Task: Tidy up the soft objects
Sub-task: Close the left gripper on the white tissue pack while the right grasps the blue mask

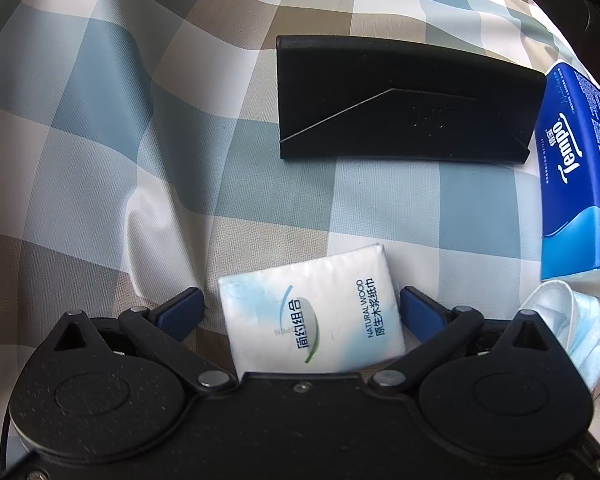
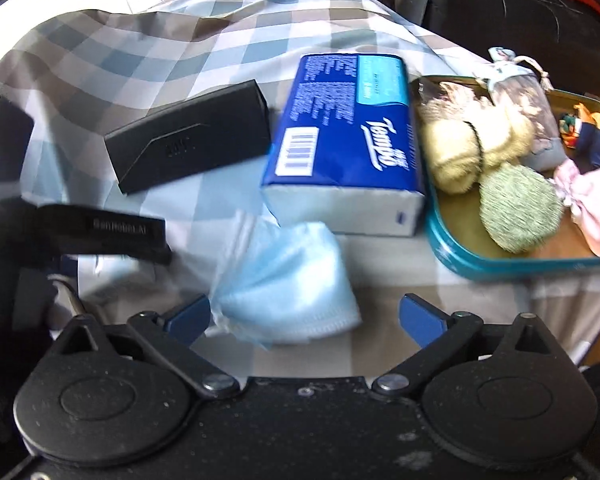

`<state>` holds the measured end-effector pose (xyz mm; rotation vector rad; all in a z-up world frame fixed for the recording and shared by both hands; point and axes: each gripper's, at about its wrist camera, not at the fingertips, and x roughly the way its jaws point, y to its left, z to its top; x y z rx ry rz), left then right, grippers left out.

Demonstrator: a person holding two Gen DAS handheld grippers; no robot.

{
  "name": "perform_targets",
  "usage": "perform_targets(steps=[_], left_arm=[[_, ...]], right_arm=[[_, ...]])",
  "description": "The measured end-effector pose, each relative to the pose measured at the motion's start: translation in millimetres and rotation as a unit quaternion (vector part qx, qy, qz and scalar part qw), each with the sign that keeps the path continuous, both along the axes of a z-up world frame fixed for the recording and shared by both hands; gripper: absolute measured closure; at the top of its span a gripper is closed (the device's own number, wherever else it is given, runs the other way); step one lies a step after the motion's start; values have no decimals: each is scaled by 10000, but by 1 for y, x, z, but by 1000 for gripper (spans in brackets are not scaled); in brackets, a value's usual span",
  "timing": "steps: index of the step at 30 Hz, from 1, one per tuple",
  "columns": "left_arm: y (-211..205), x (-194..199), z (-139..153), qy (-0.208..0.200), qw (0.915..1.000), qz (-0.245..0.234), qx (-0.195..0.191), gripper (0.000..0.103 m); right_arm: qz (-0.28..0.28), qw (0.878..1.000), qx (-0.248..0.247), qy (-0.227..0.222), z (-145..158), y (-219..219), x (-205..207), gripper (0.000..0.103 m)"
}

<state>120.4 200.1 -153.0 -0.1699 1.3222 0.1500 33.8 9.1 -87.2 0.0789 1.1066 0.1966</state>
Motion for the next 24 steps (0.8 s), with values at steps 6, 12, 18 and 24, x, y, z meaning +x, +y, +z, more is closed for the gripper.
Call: perform_targets(steps=[6, 12, 18, 24], left_arm=[[-2, -1, -1, -36, 10000, 14, 38, 3], [-6, -5, -1, -75, 9999, 17, 79, 3], [-8, -8, -4, -109, 9999, 26, 123, 2], [-8, -8, -3, -115, 9999, 25, 71, 3]], right_arm=[[-197, 9996, -162, 122, -17, 14, 16, 1], [-313, 9989, -260, 250, -37, 9, 16, 2], [-265, 9991, -302, 120, -39, 12, 11, 1], [-281, 9994, -202, -43, -31, 10, 10, 10]])
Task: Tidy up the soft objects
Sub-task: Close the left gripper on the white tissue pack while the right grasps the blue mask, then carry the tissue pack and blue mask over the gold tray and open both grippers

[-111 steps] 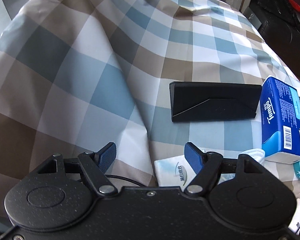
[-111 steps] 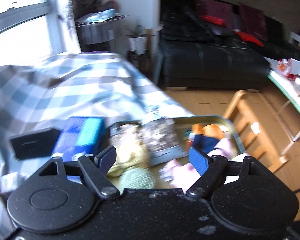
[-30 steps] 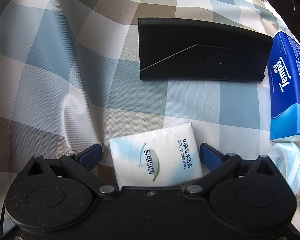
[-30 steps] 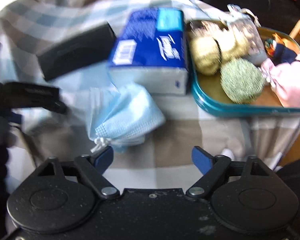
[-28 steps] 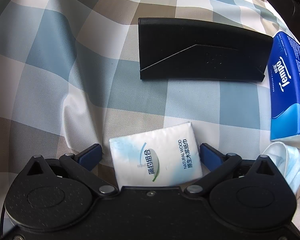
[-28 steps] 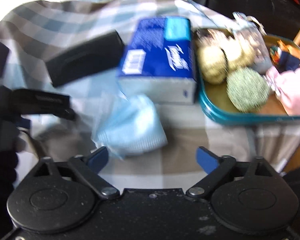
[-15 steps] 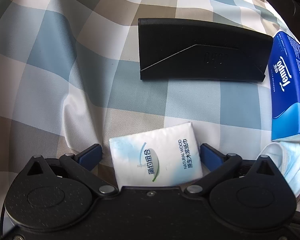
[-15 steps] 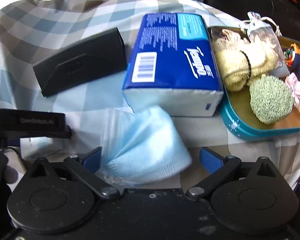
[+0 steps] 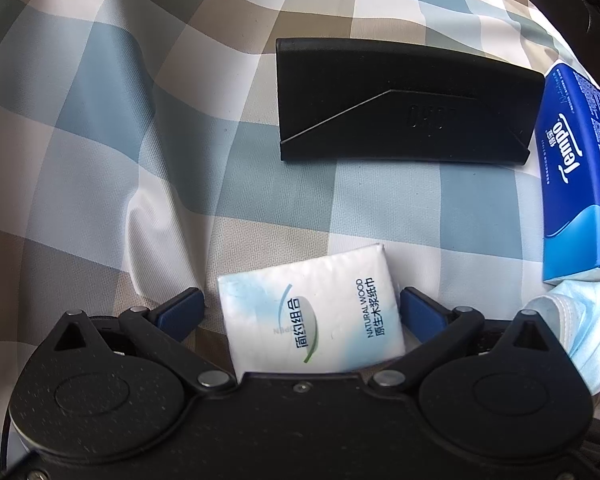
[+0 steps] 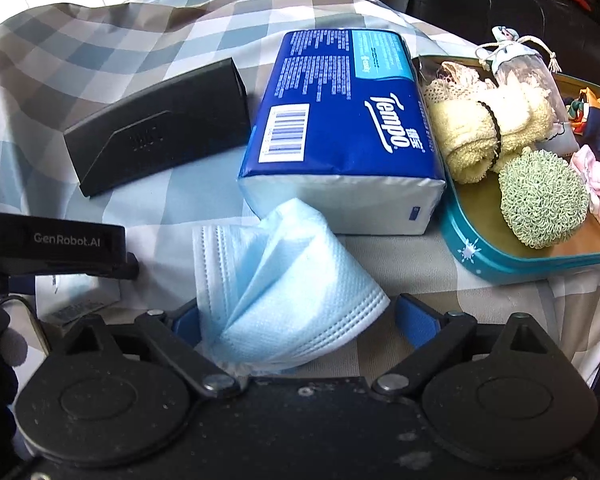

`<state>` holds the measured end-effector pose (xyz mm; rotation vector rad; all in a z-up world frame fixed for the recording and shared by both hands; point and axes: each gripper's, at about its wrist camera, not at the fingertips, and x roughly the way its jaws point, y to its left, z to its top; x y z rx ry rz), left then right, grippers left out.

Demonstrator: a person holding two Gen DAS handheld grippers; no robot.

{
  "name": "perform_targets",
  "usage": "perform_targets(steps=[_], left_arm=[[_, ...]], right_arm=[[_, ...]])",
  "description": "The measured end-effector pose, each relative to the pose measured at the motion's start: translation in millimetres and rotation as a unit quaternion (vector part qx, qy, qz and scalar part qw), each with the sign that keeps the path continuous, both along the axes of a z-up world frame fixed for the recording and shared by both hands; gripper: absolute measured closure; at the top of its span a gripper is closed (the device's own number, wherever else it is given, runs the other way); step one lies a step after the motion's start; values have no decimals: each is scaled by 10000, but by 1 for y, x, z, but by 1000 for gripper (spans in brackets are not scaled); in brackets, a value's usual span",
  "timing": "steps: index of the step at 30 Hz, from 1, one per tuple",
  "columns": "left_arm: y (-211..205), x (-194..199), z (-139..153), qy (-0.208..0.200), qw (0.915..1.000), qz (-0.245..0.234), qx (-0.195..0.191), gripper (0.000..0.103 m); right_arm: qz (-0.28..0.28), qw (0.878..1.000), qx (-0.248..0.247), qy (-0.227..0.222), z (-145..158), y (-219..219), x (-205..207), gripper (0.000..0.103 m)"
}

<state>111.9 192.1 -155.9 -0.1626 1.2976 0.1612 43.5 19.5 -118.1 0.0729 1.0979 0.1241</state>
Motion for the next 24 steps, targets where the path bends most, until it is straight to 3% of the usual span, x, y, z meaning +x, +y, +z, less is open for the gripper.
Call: perform_targets(steps=[4, 11, 15, 24], left_arm=[[5, -2, 2, -45, 10000, 8, -46, 5], [18, -11, 9, -203, 9996, 214, -47, 26], [18, -16, 16, -332, 9992, 177, -164, 29], [0, -27, 57, -936, 9954, -78, 208, 30]], right_arm=[[20, 9999, 50, -85, 6, -2, 1, 23], [119, 9994, 260, -186, 20, -8, -5, 47], [228, 9984, 372, -364, 35, -10, -12, 52], [430, 9919, 798, -894, 84, -25, -32, 54]])
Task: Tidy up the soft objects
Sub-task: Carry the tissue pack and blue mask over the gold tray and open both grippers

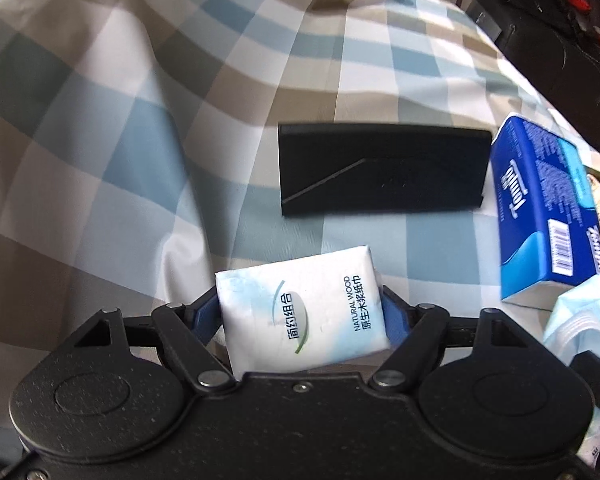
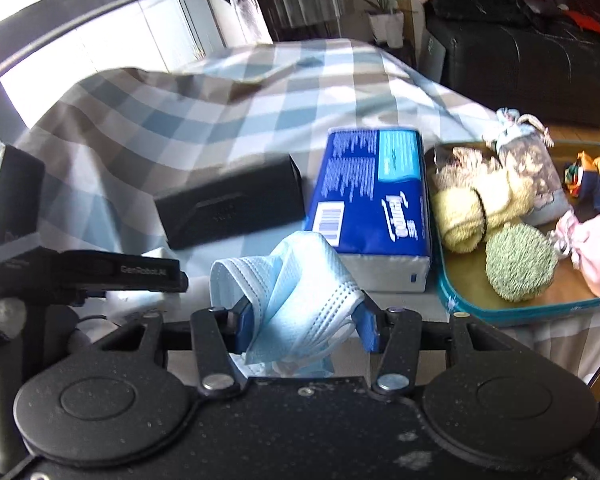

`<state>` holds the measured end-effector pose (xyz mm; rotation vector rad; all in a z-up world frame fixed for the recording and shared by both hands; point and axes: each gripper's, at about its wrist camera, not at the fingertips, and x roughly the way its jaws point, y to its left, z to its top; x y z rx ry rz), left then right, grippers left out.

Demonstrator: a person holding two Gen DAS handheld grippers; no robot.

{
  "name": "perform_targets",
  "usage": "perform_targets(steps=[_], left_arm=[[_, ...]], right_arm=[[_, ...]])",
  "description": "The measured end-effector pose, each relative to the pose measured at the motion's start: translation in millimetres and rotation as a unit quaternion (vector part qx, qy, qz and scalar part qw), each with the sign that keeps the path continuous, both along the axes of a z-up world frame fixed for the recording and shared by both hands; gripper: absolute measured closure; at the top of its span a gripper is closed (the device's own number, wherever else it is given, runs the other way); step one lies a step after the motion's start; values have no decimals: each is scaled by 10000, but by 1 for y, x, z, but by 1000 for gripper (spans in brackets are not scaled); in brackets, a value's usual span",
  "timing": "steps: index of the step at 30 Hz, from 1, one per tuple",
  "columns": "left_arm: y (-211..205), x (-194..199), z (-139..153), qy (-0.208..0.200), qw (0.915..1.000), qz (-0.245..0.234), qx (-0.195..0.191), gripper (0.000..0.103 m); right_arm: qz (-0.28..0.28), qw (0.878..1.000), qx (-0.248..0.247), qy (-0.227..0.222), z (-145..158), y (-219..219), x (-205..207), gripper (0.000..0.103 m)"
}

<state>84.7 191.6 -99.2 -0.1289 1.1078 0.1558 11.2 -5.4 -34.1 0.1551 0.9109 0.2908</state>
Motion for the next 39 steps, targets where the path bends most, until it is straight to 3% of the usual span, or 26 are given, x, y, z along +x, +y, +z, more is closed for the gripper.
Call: perform_targets(steps=[8, 13, 18, 22, 28, 35, 39], left_arm=[[-30, -1, 56, -501, 9981, -325, 118, 30], [-67, 5, 91, -765, 9940, -768, 114, 30], [-116, 8, 116, -984, 9856, -1372, 60, 29], [-152, 9, 125, -1060, 9780, -1794, 37, 29], [-194, 17, 121, -934, 9721, -2148, 79, 29], [-227, 25, 109, -720, 9693, -2348, 97, 29], [-240, 32, 102, -615, 9683, -2420, 28, 29]], right_arm=[[-120, 9936, 453, -1032, 78, -44, -15, 54], [-454, 9864, 224, -1561, 111, -90, -15, 53], [-1040, 9794, -70, -1729, 123, -142, 0, 52], [-1535, 9755, -169, -1567, 120, -182, 21, 52], [-2049, 9736, -240, -977, 98, -222, 54, 52], [-2228, 9743, -270, -184, 67, -242, 91, 52], [-2180, 9754, -309, -121, 69, -248, 106, 52]])
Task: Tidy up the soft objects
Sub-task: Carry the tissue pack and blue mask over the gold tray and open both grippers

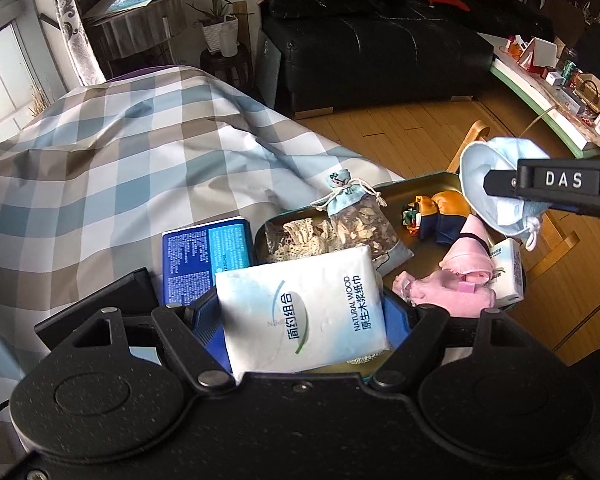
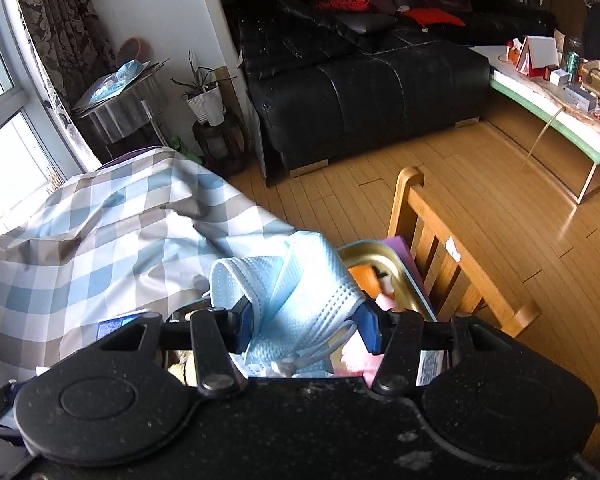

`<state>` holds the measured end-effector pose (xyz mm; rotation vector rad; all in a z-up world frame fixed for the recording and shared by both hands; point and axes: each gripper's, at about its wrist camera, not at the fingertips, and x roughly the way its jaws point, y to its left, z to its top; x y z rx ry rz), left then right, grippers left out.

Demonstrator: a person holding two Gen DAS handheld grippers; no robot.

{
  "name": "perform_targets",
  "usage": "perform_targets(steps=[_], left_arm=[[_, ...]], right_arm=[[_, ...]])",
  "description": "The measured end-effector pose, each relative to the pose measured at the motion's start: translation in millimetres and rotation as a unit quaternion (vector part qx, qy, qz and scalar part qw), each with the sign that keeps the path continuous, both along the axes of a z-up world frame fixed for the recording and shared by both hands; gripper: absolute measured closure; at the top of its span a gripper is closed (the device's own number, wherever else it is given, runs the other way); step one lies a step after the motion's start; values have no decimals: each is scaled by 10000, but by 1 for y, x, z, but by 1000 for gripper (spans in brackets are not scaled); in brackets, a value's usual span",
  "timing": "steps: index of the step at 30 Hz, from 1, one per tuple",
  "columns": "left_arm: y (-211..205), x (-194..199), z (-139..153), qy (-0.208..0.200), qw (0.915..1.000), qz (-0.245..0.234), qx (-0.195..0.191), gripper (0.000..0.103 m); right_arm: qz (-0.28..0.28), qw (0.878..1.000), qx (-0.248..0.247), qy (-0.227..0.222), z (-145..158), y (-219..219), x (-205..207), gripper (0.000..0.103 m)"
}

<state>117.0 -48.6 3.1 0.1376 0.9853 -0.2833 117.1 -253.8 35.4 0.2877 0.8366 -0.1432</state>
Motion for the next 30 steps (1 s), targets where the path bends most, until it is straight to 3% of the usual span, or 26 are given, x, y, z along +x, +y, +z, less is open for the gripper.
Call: perform_targets(steps=[5, 10, 17, 23, 30], left_arm=[[-14, 12, -11, 161, 9999, -62, -16, 29], [-25, 22, -22, 290, 9995, -130, -36, 29], [-39, 31, -36, 440, 9987, -264, 8, 29], [-44, 35, -42, 516, 9982, -309, 13, 29], [-47, 36, -45, 565, 9978, -333, 19, 29]], right_arm=[[-94, 10000, -18, 14, 0, -8, 9, 51], [-137, 9984, 441, 326, -13, -23, 9, 51], [-176, 9971, 660, 347, -13, -28, 13, 30], [-207, 9970, 693, 285, -9, -26, 13, 23], [-273, 9965, 733, 282, -10, -27, 11, 22]])
